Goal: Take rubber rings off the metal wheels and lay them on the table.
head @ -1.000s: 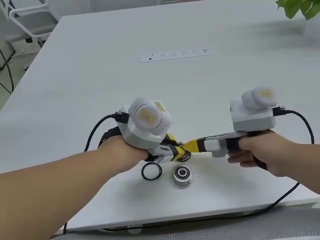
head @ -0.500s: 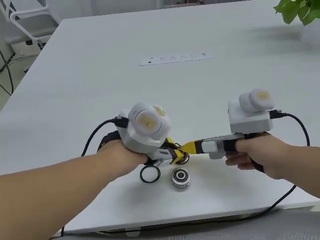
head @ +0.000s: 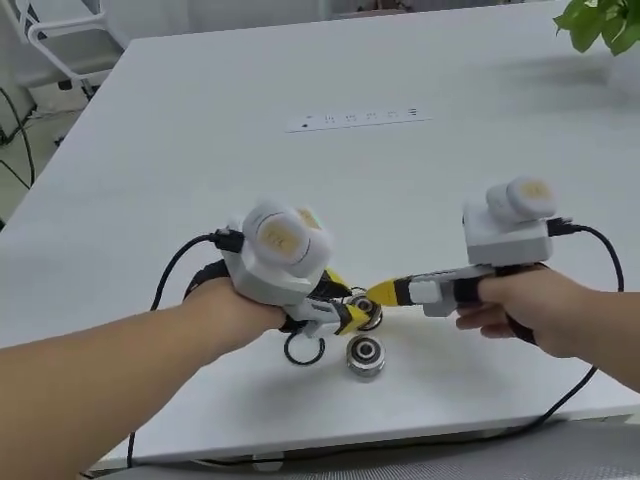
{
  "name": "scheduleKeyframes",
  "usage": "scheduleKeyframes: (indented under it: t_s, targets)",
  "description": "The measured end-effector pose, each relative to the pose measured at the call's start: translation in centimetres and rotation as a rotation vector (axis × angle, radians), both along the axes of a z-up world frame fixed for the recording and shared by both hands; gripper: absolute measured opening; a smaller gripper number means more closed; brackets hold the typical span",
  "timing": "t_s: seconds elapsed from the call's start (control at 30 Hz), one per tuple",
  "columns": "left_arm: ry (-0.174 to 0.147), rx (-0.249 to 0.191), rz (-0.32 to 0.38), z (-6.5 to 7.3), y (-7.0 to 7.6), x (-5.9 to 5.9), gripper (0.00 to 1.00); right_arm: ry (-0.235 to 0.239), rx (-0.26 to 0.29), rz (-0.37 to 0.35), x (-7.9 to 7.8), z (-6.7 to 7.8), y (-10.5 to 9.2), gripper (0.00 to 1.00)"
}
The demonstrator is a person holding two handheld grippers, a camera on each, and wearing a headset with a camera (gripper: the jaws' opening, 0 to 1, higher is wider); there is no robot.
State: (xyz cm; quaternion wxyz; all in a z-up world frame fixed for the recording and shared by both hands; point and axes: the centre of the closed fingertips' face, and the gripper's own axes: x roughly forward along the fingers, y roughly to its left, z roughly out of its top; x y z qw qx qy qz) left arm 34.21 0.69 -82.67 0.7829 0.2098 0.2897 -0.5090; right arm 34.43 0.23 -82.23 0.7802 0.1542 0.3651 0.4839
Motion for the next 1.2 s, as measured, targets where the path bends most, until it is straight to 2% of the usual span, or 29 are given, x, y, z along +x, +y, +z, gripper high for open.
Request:
scheduleKeyframes:
  t_s: [0.2,0.33,0.7,0.8,1.2]
  targets:
    - [-0.011,-0.044,0.004,1.7,0.6,-0.7,0.30,-0.003,0.019,0.000,0.1,0.7,0.1,0.00]
    - [-0.010,-0.071,0.007,2.7,1.5,-1.4,0.35,-0.004,0.027,0.006,-0.1,1.1,0.4,0.00]
    - [-0.035,-0.149,0.045,6.0,3.6,-3.0,0.46,-0.005,0.054,0.020,-0.4,2.1,1.6,0.00]
    - [-0.046,-0.155,0.061,6.4,4.4,-3.3,0.49,-0.005,0.057,0.029,-0.7,2.3,2.0,0.00]
    - [-0.044,-0.175,0.123,7.2,7.5,-4.8,0.59,0.006,0.058,0.067,-1.6,2.3,3.9,0.00]
